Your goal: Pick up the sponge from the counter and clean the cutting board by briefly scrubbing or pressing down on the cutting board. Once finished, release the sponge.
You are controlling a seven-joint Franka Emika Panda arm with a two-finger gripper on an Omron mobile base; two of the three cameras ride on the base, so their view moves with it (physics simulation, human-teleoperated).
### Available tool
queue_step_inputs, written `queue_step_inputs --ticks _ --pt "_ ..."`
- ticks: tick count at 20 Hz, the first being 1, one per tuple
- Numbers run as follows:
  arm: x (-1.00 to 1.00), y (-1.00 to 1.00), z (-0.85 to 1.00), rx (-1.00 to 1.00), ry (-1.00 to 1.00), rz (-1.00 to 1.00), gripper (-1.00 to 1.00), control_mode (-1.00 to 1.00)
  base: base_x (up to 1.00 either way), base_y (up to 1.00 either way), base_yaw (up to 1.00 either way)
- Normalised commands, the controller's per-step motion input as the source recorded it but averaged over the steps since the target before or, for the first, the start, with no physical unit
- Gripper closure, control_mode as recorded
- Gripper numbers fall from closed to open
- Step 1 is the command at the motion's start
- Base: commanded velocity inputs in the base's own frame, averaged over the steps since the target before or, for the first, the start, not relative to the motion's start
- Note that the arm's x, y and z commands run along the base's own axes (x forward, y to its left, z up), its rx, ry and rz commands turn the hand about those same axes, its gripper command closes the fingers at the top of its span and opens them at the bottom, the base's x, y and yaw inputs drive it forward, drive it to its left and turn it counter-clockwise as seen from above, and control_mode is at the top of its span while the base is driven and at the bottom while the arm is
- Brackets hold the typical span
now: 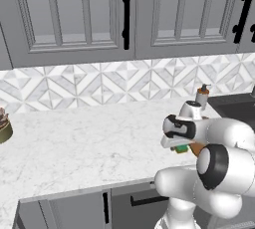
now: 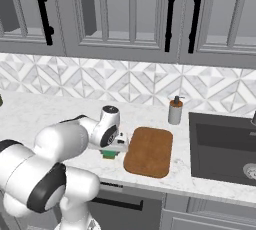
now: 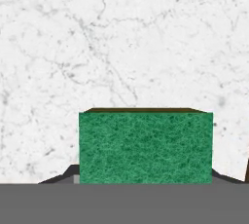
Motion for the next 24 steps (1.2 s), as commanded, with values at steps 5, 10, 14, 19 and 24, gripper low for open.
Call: queue_step_inputs --ticks 5,10,14,19,24 --pt "0.22 0.0 -0.1 0.0 0.01 0.0 1.0 -1.0 0.0 0.0 0.0" --pt "0.0 -0.01 -0.18 0.0 0.02 0.0 1.0 -1.0 0.0 0.0 0.0" --pt "0.0 -0.01 -0.19 0.0 0.05 0.0 1.0 -1.0 0.0 0.0 0.0" --pt "0.0 -0.04 -0.2 0.0 0.01 0.0 1.0 -1.0 0.0 0.0 0.0" --pt "0.0 0.0 -0.19 0.0 0.04 0.0 -1.0 -1.0 0.0 0.0 0.0"
